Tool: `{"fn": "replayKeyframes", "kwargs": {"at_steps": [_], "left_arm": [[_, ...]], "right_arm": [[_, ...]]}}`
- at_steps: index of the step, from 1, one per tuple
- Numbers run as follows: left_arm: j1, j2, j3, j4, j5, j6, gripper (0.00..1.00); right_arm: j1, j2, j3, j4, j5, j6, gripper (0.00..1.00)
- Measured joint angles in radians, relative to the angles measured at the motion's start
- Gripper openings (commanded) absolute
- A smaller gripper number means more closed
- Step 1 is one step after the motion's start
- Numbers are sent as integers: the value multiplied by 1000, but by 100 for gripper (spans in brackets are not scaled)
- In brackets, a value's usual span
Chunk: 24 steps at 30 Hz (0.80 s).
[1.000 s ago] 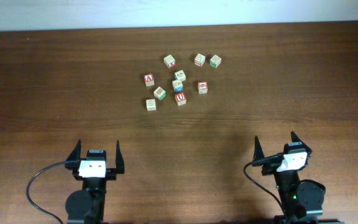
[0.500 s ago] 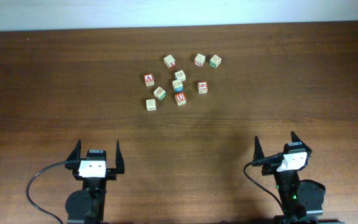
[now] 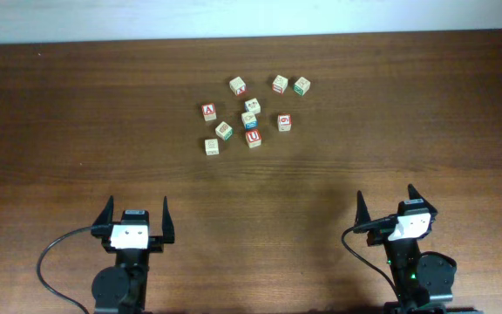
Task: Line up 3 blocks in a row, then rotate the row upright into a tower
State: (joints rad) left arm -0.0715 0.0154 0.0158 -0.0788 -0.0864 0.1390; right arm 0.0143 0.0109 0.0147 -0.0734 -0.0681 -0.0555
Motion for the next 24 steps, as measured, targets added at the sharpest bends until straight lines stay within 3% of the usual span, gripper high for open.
{"fn": "replayKeyframes", "kwargs": {"at_steps": [24], "left_arm": [[0,0,0,0,0,0,99]], "right_arm": [[0,0,0,46,-31,2,99]]}}
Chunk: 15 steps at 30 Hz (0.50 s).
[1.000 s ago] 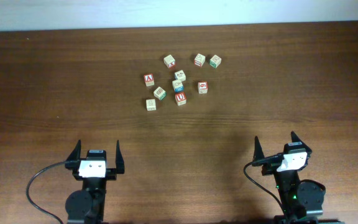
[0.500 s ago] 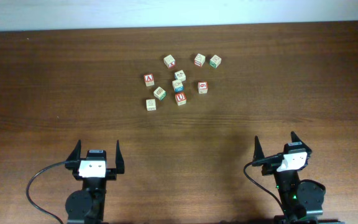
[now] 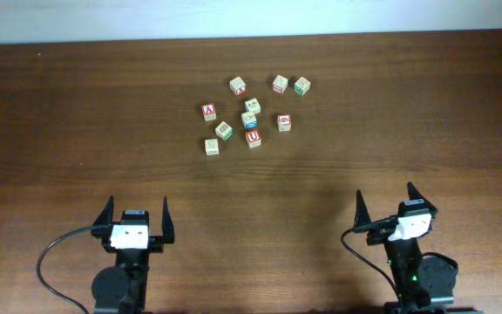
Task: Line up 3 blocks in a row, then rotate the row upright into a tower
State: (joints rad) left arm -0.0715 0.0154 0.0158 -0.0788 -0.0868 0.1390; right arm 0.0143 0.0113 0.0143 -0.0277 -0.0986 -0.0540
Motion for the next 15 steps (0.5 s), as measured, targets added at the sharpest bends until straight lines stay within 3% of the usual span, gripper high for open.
{"fn": "replayKeyframes", "kwargs": {"at_steps": [7,11,15], "left_arm": [[0,-1,0,82,0,0,99],[0,21,56,2,4,0,99],[0,112,202,-91,8,0,99]], "right_arm": [[0,0,22,11,-133,10,98],[0,41,142,-68,-162,24,99],[0,192,322,-168,-203,28,99]]}}
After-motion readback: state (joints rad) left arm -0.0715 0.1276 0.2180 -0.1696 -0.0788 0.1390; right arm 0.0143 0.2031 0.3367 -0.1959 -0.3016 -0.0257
